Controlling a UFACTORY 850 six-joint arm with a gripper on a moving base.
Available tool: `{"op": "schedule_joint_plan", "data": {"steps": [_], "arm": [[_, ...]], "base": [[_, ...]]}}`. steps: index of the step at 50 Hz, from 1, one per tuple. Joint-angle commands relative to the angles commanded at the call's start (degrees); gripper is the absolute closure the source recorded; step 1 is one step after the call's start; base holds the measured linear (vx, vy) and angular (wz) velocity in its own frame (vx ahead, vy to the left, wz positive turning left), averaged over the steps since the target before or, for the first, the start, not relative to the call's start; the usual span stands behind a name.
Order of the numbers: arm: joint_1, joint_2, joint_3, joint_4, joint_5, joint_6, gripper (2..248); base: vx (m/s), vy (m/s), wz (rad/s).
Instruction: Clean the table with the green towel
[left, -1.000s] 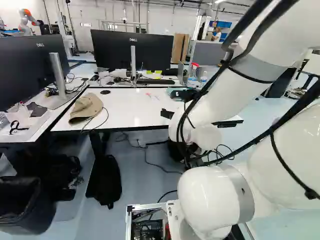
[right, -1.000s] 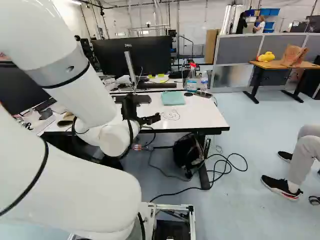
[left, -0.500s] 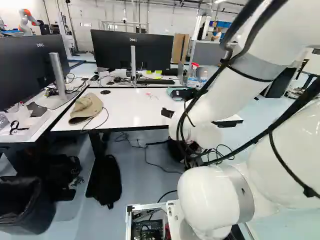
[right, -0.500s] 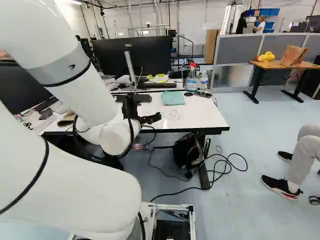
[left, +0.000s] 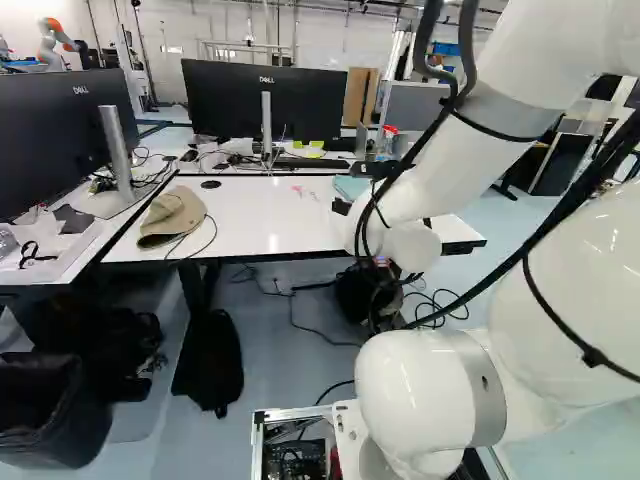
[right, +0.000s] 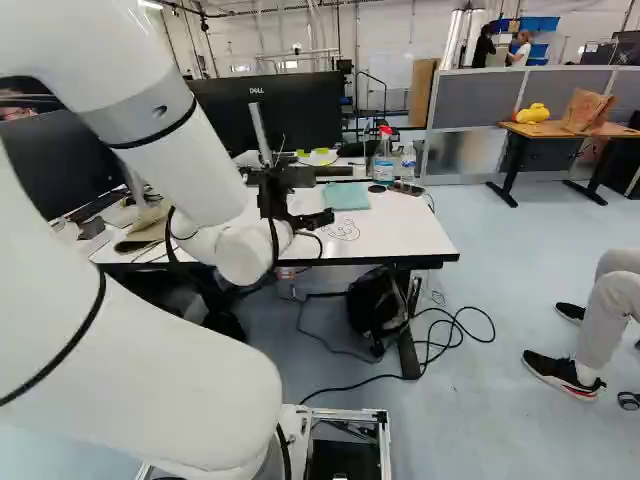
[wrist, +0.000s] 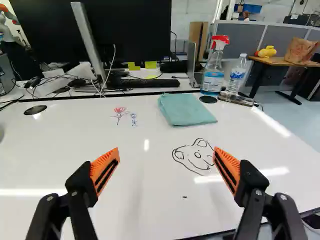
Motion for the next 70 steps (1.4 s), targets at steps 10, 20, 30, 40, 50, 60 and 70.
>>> {"op": "schedule_joint_plan", "data": {"steps": [10,20,30,40,50,60,70], "arm": [[-0.9,-3.1,-3.1,0.0,0.0,0.0,3],[-1.4,-6.5,-6.3,0.0,0.0,0.0,3],[-1.3,-9.7,-9.3,0.0,0.0,0.0,3],[-1.1,-12.7,-12.4,0.0,0.0,0.0,3],[-0.9,-15.7,-15.4,0.0,0.0,0.0,3],[-0.7,-18.5,-18.5,0.0,0.0,0.0,3],[-0.5,-21.3,-21.6,0.0,0.0,0.0,3]], "base": [[0.0,0.0,0.0],[0.0,0.0,0.0],[0.0,0.0,0.0],[0.0,0.0,0.0],[0.0,0.0,0.0],[0.0,0.0,0.0],[0.0,0.0,0.0]]}}
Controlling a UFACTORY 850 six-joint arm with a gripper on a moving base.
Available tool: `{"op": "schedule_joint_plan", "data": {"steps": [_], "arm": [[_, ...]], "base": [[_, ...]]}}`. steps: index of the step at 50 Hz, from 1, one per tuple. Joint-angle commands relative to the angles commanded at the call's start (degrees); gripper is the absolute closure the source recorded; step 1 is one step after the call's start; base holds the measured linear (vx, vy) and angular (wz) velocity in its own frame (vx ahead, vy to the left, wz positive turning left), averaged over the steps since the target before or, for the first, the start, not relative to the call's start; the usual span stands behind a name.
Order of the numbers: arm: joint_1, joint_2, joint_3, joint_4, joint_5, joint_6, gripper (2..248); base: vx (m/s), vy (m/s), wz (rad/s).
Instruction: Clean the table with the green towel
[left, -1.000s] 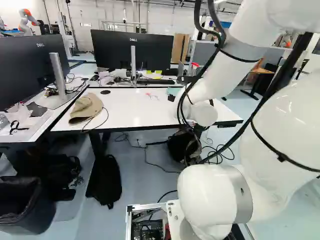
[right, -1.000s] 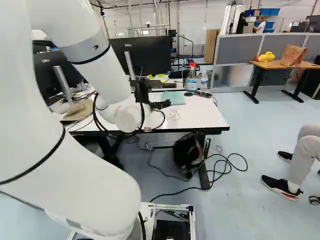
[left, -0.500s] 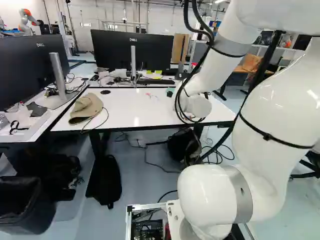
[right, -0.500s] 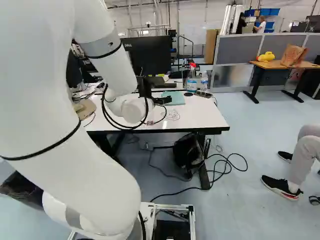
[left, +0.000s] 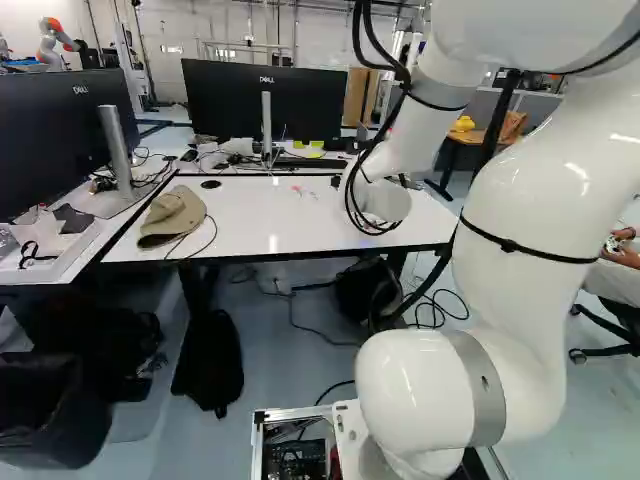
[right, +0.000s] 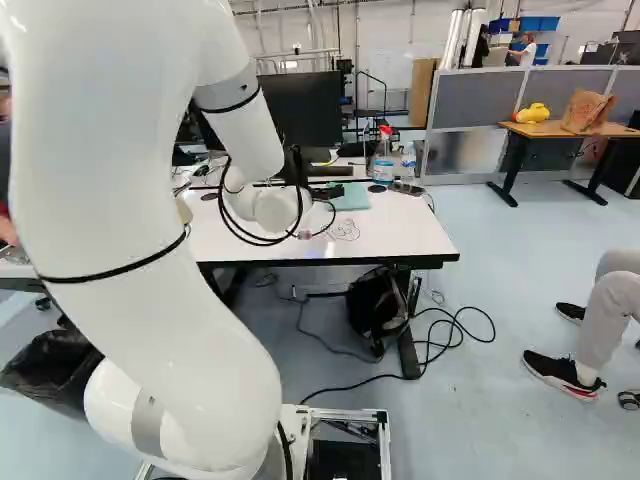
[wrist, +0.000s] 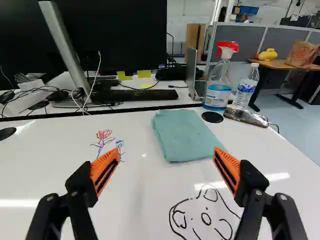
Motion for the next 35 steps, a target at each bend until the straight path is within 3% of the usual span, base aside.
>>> {"op": "schedule_joint_plan", "data": {"steps": [35], "arm": [[0.5,-9.5,-11.0,0.0,0.0,0.0,3]], "base": [[0.0,0.0,0.0]]}}
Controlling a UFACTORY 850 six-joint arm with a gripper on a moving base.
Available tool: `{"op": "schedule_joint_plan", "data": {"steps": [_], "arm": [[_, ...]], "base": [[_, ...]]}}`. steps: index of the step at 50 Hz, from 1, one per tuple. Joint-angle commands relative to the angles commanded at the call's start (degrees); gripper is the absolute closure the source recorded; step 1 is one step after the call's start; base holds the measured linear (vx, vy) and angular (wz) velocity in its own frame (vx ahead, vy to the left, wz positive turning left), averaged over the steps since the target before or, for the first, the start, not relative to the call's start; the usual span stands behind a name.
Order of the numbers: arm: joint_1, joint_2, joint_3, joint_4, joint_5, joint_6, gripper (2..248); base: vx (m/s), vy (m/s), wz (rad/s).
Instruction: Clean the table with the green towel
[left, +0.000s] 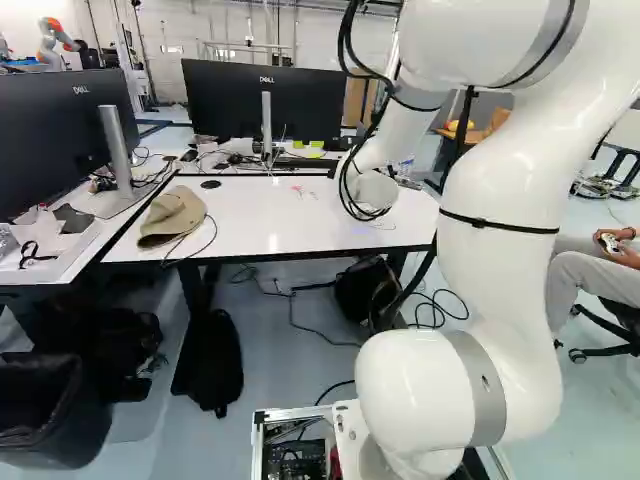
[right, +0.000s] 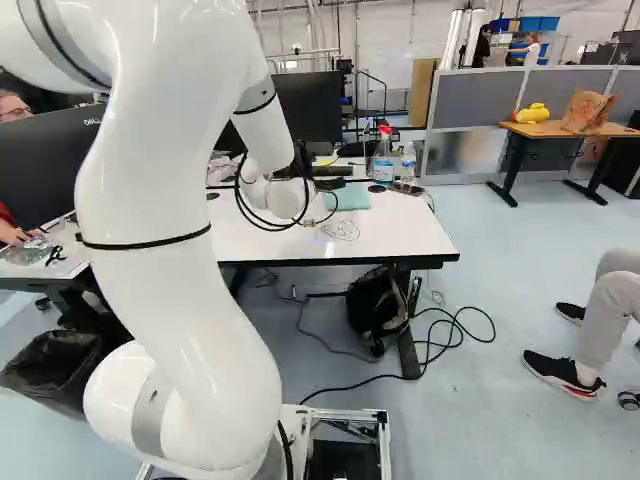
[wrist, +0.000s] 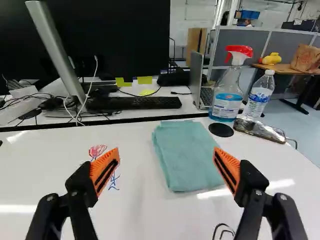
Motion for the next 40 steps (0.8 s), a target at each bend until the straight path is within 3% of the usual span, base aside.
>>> {"op": "schedule_joint_plan", "data": {"steps": [40], "arm": [[0.5,-10.6,-13.2,0.0,-2.7,0.0,3]], "base": [[0.0,0.0,0.0]]}}
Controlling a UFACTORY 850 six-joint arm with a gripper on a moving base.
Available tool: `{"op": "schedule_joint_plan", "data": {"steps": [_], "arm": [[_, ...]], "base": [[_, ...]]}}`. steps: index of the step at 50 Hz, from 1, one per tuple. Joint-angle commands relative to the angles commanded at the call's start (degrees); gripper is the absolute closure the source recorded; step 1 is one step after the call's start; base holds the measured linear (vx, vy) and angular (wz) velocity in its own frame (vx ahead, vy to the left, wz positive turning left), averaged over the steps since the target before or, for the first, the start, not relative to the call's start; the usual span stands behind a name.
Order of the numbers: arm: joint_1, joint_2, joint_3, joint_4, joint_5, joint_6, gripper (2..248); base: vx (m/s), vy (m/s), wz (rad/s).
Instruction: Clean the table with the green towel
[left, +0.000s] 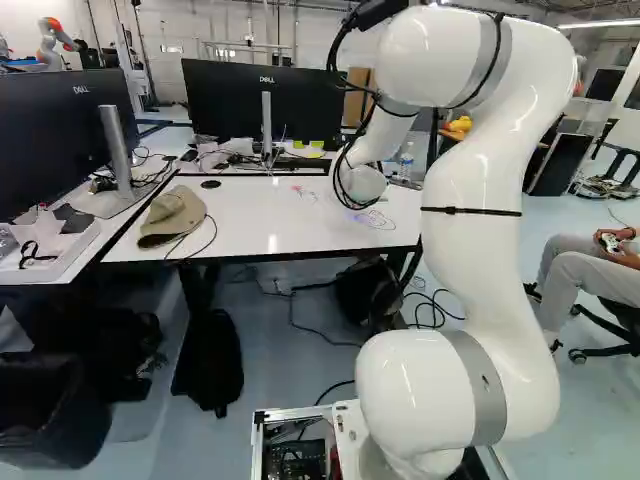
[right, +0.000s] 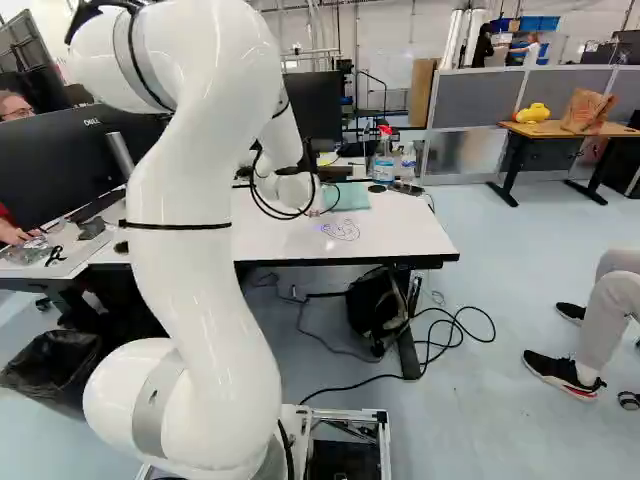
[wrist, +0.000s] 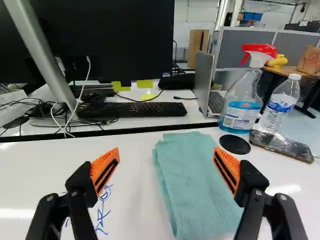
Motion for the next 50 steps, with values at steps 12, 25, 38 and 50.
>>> {"op": "schedule_joint_plan", "data": {"steps": [12,25,38,50], "arm": [[0.1,-3.2,-4.1,0.0,-2.8,0.0,3],[0.2,-6.5,-8.6,0.0,-6.0,0.0,3],[0.0,-8.7,-11.7,0.0,-9.4,0.0,3],[-0.6,-9.6,-12.9,0.0,-12.5,0.0,3]], "base": [[0.0,0.0,0.0],[0.0,0.0,0.0],[0.0,0.0,0.0],[0.0,0.0,0.0]]}}
